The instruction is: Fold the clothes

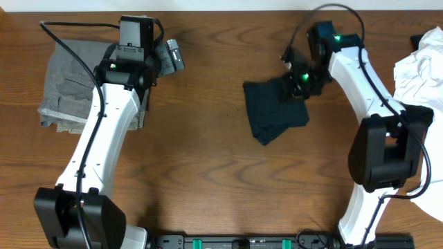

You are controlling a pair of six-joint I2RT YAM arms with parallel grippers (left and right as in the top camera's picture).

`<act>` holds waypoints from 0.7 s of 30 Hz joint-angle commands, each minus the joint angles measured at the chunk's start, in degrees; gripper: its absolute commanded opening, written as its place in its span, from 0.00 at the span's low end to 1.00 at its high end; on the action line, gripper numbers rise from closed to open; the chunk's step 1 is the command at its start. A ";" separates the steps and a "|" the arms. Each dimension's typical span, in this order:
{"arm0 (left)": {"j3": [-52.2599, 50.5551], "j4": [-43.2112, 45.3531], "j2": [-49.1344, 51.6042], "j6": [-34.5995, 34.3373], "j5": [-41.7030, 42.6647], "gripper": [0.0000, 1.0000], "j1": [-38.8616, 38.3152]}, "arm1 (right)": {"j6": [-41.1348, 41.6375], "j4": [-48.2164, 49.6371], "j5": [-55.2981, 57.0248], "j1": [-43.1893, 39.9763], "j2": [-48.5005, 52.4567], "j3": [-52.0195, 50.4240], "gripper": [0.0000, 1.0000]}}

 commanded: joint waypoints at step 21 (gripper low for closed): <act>0.17 -0.20 0.39 -0.11 -0.70 0.98 0.09 | -6.03 20.17 -16.24 -4.83 -4.68 -19.02 0.01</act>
